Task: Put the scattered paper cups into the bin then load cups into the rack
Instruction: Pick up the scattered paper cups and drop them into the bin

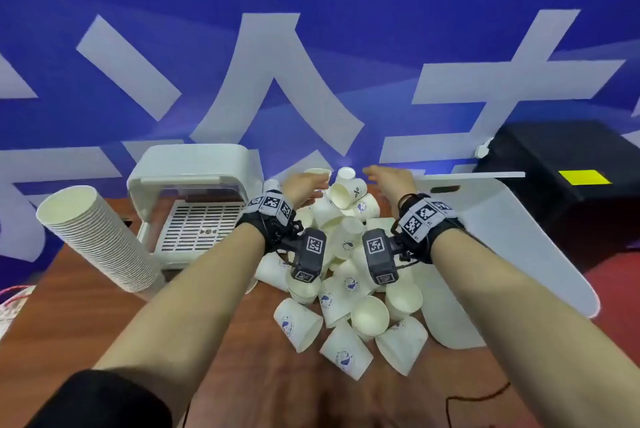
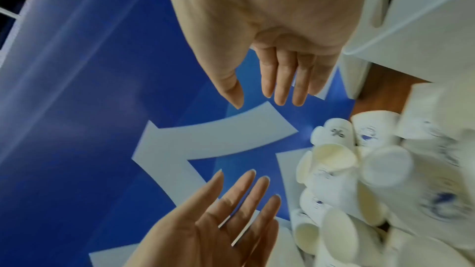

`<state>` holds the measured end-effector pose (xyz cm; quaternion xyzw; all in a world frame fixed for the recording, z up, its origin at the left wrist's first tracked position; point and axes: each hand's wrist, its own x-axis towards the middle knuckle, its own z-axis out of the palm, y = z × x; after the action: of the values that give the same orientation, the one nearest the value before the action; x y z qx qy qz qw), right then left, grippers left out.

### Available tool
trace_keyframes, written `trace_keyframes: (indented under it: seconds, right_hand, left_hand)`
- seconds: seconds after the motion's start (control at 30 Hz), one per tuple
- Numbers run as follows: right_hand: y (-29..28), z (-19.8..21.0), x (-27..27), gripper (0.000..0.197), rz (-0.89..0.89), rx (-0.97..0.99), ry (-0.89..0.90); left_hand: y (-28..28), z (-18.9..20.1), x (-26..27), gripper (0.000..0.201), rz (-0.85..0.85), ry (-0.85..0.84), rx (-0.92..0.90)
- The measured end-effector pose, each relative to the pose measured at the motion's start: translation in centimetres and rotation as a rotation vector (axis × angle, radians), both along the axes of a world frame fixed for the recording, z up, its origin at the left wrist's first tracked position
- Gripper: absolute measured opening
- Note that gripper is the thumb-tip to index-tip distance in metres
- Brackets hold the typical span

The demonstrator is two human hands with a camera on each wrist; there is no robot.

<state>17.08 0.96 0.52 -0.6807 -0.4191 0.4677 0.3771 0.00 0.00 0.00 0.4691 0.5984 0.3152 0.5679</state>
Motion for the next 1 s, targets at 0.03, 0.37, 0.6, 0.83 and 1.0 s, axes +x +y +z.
trace_keyframes:
  seconds: [0.03, 0.37, 0.6, 0.83, 1.0]
  right_hand:
    - [-0.2, -0.8, -0.1, 0.02, 0.015, -0.009, -0.014]
    - [-1.5, -9.6, 1.0, 0.039, -0.052, -0.12, -0.172]
    - [-1.4, -13.3, 1.8, 0.059, 0.025, -0.148, -0.236]
    - [-1.3, -13.7, 2.6, 0.045, 0.203, -0.12, -0.414]
    - [-1.9, -14.7, 2.7, 0.046, 0.255, -0.105, -0.497]
  left_hand:
    - [-0.2, -1.0, -0.3, 0.032, 0.005, 0.015, -0.004]
    - [-1.2, -9.6, -2.8, 0.026, -0.01, 0.004, -0.119]
    - [-1.9, -14.0, -4.3, 0.026, -0.203, 0.069, -0.096]
    - [-2.5, -15.5, -5.7, 0.039, -0.502, 0.164, 0.042]
    - [-3.6, -16.3, -5.9, 0.075, -0.672, 0.43, 0.103]
